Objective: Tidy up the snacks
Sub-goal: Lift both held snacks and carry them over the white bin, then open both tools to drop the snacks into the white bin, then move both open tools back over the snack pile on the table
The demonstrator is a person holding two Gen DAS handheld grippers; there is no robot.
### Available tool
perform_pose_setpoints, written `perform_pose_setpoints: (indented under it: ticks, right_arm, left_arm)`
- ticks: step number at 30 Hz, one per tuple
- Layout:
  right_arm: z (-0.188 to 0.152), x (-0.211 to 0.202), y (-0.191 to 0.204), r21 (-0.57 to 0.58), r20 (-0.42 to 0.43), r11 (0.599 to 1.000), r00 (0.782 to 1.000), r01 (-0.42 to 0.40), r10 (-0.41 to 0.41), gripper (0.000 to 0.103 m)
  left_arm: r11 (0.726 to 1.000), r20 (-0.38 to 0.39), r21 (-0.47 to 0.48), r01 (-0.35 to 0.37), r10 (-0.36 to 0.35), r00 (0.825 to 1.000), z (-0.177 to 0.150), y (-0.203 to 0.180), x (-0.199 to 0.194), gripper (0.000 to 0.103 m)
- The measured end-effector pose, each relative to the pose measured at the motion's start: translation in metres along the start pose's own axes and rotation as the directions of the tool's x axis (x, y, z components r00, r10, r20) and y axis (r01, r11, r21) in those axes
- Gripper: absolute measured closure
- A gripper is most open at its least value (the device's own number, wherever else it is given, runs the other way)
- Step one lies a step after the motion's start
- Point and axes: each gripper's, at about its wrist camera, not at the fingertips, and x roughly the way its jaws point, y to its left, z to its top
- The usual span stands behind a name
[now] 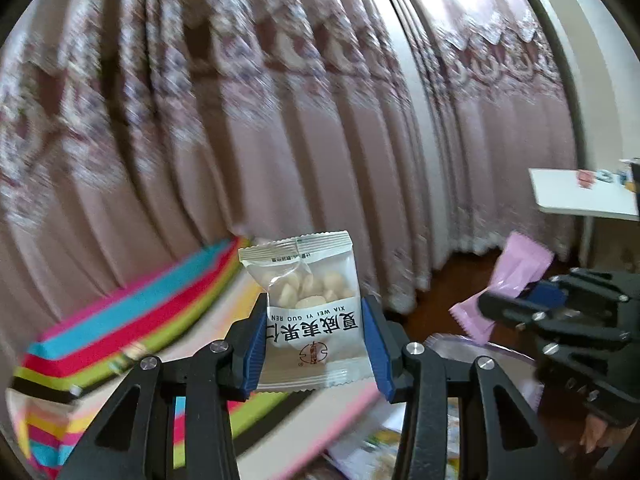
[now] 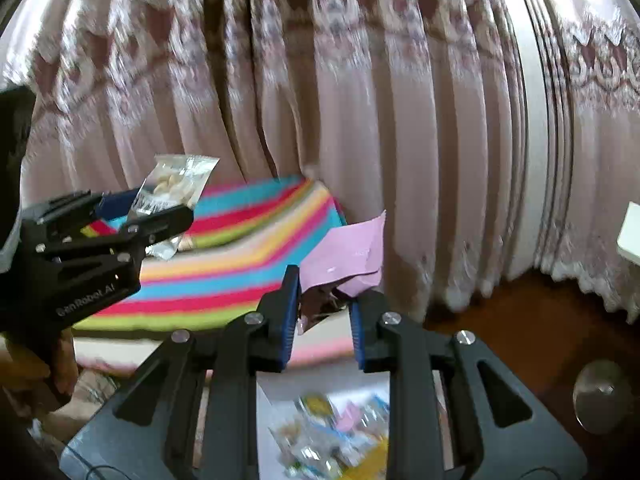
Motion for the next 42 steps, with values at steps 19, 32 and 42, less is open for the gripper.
perform_pose_setpoints:
  ticks: [19,32,42]
  right_arm:
    - [-0.033,0.064,0.008,-0.059,-0.308,0.991,0.942,0.12,-0.133,0.033]
    - [-0.06,0.228,0.22,-0.117,-0.536,0.934,0.814,-0.337,0.226,0.024]
    - [-0.048,0.389,0.363,0.005,-0.594,0.896,0.72,-0.444,0.36,0.024]
  left_arm:
    - [0.959,-0.389,-0.135,0.249,-0.283,0.877,-0.115,0.027,0.092,0.02]
    - [0.817,-0.474,-0.258,-0.516,0.358,0.804,-0.211,0.322,0.069,0.018]
    - [0.613,-0.597,-0.321,-0.722,0.461,0.657,-0.282,0.488,0.069,0.018]
